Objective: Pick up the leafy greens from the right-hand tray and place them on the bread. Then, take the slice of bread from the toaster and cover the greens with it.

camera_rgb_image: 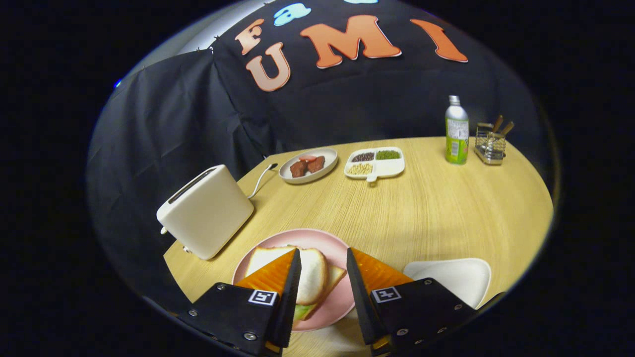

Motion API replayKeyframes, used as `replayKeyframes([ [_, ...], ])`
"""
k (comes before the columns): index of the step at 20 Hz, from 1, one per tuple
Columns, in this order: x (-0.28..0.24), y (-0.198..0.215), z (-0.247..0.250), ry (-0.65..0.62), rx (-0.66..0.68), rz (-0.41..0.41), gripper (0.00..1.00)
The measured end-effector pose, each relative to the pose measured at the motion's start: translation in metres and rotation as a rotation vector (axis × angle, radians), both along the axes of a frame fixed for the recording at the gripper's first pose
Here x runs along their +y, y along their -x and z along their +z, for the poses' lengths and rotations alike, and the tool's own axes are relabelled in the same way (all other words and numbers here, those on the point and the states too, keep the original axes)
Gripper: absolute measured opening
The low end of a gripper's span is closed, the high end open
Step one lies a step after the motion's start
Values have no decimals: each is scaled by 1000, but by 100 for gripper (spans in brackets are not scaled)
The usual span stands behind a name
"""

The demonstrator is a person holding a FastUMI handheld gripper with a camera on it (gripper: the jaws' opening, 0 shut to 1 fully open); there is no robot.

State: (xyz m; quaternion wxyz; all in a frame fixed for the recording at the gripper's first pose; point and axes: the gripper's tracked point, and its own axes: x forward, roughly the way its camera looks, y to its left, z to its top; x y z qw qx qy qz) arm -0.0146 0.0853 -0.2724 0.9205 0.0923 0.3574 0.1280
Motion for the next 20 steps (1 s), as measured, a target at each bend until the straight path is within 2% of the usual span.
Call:
replayKeyframes([
  [5,-20,-29,67,67,-261,-71,69],
  [8,-26,-37,107,121,-408,-110,71],
  [12,-31,-40,152,164,-564,-175,78],
  [20,-50,-36,209,218,-703,-219,92],
])
